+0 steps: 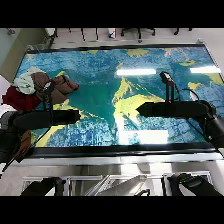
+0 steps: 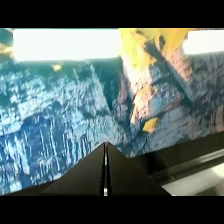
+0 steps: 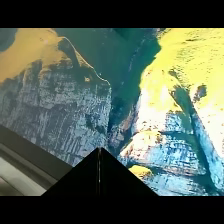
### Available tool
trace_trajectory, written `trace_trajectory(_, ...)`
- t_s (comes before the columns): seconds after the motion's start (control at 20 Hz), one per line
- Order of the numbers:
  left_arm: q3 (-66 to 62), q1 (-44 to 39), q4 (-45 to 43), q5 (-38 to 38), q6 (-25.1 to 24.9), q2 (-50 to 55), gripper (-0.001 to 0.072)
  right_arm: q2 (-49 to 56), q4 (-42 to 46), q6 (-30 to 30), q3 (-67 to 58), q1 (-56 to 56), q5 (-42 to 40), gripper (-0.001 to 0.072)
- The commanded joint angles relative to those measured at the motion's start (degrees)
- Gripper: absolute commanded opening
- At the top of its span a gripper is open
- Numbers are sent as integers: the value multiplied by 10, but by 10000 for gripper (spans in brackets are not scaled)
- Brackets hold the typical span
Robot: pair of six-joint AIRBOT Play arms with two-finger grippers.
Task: Fold the shirts.
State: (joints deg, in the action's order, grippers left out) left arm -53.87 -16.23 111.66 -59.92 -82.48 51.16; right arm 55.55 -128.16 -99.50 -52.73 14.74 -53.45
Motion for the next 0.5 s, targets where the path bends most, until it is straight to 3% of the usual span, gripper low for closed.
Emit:
trace_trajectory(0.0, 0, 12, -89, 63, 1, 1, 14, 6, -7, 0, 0, 0, 17, 23)
trace_trajectory(0.15, -15, 130, -176, 63, 1, 41, 28, 21, -37, 0, 0, 0, 31, 25)
trace_trajectory(0.2, -22, 183, -176, 51, -1, 64, 317, 27, -35, 0, 0, 0, 39, 34)
trace_trajectory(0.25, -27, 234, -173, 49, 0, 90, 702, 33, -34, 0, 0, 0, 47, 127)
trace_trajectory(0.3, -31, 278, -165, 52, 0, 116, 691, 41, -34, 0, 0, 0, 57, 397)
trace_trajectory(0.35, -34, 319, -152, 64, 0, 145, 691, 50, -35, 0, 0, 0, 74, 608)
trace_trajectory(0.45, -37, 372, -99, 123, -6, 202, 691, 65, -35, 0, 0, 0, 105, 627)
